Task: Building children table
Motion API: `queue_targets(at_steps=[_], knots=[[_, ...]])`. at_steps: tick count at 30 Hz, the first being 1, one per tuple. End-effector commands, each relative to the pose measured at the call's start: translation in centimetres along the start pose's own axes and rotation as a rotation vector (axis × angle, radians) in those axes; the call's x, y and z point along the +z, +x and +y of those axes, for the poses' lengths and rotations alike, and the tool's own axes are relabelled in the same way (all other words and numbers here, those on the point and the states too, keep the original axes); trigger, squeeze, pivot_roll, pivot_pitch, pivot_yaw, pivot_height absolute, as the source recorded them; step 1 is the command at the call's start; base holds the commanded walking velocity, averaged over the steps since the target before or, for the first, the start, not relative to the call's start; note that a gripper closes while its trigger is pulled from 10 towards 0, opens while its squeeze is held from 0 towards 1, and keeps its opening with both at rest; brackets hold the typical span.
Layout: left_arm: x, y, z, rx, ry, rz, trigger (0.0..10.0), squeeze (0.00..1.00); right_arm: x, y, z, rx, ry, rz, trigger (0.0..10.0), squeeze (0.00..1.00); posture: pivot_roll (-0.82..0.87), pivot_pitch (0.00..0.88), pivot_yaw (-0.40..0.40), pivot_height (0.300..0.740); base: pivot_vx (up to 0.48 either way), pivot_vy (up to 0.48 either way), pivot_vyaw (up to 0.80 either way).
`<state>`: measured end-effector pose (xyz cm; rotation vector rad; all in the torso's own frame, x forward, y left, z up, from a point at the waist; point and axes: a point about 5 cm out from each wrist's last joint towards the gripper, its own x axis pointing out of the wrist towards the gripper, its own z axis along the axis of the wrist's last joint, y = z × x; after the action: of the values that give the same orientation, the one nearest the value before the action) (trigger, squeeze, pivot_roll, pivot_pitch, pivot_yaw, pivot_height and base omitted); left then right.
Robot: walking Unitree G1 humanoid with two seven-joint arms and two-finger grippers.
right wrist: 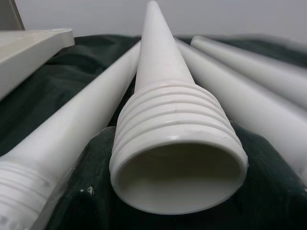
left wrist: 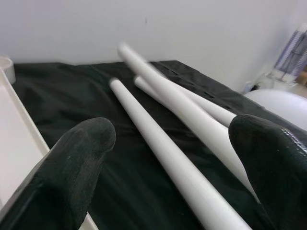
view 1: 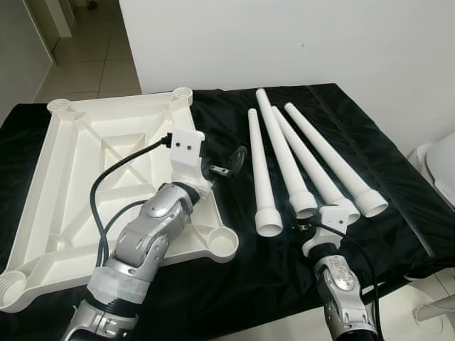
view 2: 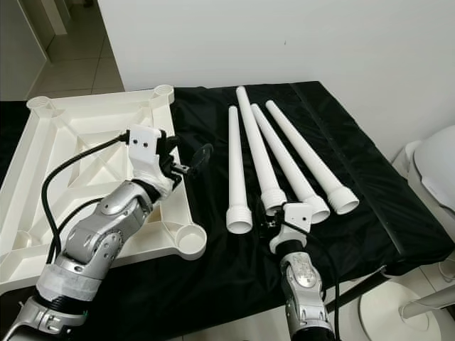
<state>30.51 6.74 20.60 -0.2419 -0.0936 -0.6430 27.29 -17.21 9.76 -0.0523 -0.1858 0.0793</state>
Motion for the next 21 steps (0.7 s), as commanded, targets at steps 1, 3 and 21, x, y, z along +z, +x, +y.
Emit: queue_targets(at_steps=[1,3,21], knots=[[0.7,0.2,-1.2,-0.267,-0.109,0.018,10.0,0.0,1.7,0.0,0.2,0.009,-0.128,-0.102,10.0,0.0,-0.09,0.025,0.032,0.74,0.0,0.0,0.0],[0.9,0.4,-1.4,-0.299,-0.145,0.03,10.0,0.0,2.2,0.0,0.3,0.014,-0.178,-0.134,10.0,0.0,-0.09,0.025,0.032,0.74,0.0,0.0,0.0],[1.0,3.8,-3.4,-0.453,-0.355,0.332,10.0,0.0,4.3,0.7,3.7,0.243,-0.461,-0.305,10.0,0.0,-0.11,0.0,0.04,0.74,0.0,0.0,0.0]])
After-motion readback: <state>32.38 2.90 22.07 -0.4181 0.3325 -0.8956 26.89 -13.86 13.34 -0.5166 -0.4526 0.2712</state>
